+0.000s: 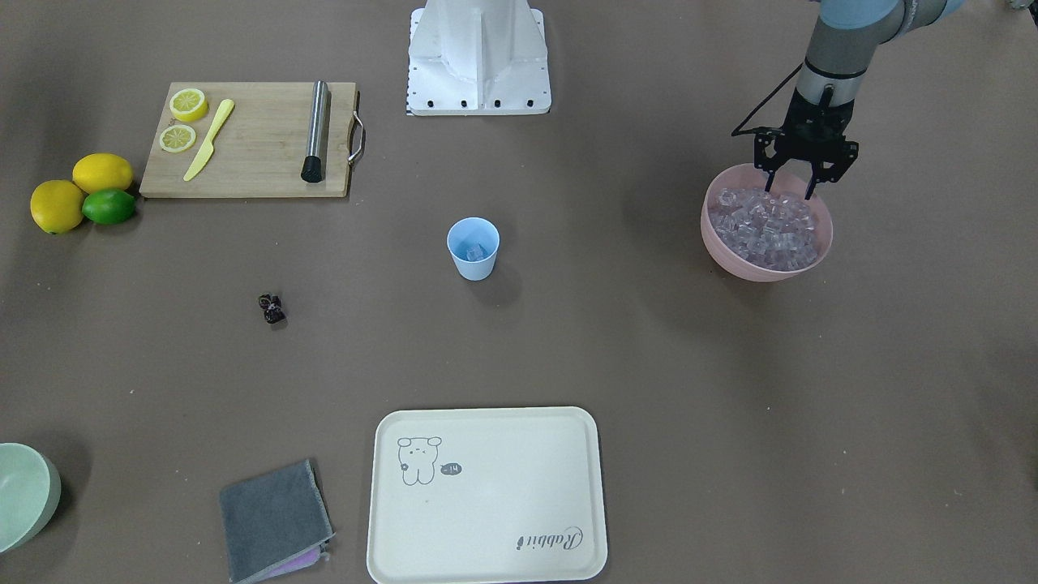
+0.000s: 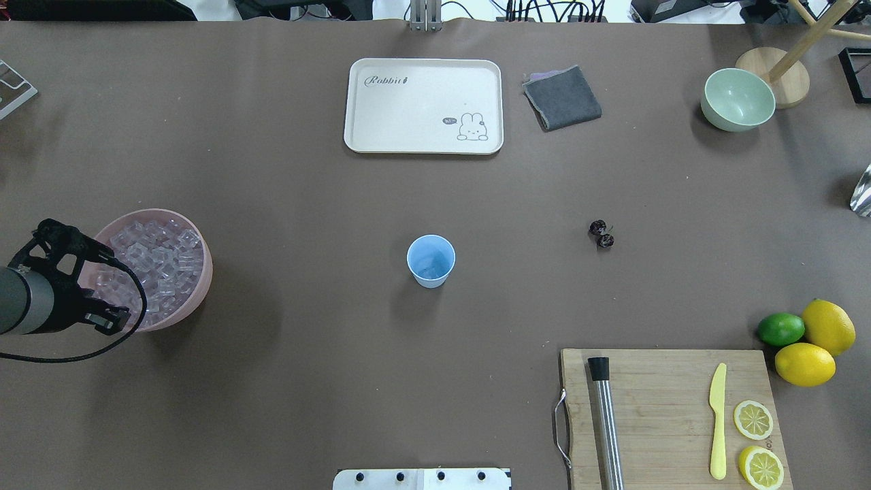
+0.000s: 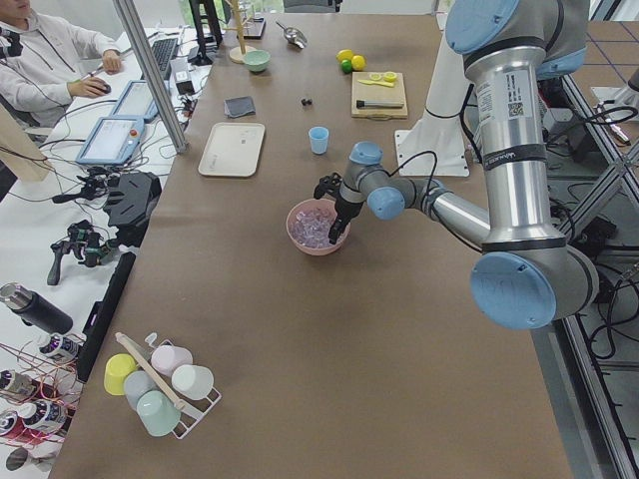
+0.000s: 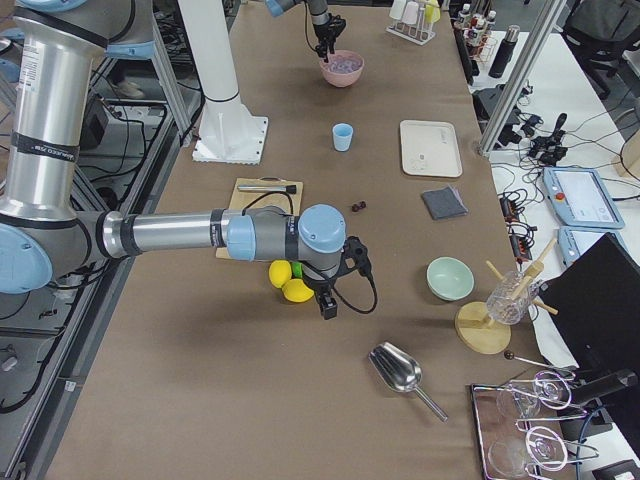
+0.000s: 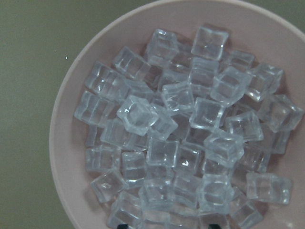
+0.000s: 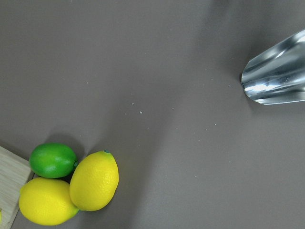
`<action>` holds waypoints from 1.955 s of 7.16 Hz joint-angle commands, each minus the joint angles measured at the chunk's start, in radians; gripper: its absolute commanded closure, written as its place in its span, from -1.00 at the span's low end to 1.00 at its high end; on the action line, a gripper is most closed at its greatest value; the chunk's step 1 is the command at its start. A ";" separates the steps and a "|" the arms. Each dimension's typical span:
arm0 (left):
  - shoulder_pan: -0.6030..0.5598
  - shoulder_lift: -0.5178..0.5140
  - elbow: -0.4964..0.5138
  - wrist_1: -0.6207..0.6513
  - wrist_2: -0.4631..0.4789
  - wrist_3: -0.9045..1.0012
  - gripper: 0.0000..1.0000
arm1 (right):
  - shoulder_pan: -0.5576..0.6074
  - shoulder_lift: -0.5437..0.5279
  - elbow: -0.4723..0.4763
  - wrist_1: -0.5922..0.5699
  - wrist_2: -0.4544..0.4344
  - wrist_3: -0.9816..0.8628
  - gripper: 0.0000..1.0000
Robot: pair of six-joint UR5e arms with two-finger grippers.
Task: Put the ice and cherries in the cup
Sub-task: 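Lower the left gripper into the bowl and grasp another ice cube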
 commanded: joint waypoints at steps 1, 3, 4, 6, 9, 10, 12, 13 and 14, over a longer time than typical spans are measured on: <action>0.005 -0.004 0.005 0.000 0.005 -0.002 -0.29 | 0.000 -0.004 0.000 0.001 0.000 -0.002 -1.00; 0.006 -0.026 0.006 0.000 0.007 0.003 -0.26 | 0.000 -0.004 0.002 0.001 0.003 -0.002 -1.00; 0.005 -0.032 0.005 0.000 0.007 0.044 -0.24 | 0.000 -0.004 0.002 0.000 0.011 -0.003 -1.00; 0.001 -0.029 0.006 0.001 0.028 0.103 -0.24 | 0.000 -0.012 0.000 0.001 0.014 -0.003 -1.00; 0.006 -0.030 0.029 0.003 0.068 0.147 -0.24 | 0.000 -0.015 0.000 0.000 0.014 -0.003 -1.00; 0.008 -0.030 0.026 0.003 0.066 0.146 -0.24 | 0.000 -0.018 0.000 0.000 0.016 -0.003 -1.00; 0.009 -0.029 0.031 0.003 0.068 0.146 -0.11 | 0.000 -0.018 -0.001 0.000 0.016 -0.002 -1.00; 0.015 -0.029 0.032 0.004 0.069 0.146 0.05 | 0.000 -0.018 0.000 0.000 0.017 -0.002 -1.00; 0.018 -0.029 0.031 0.005 0.076 0.144 0.29 | 0.000 -0.018 -0.001 0.000 0.020 -0.002 -1.00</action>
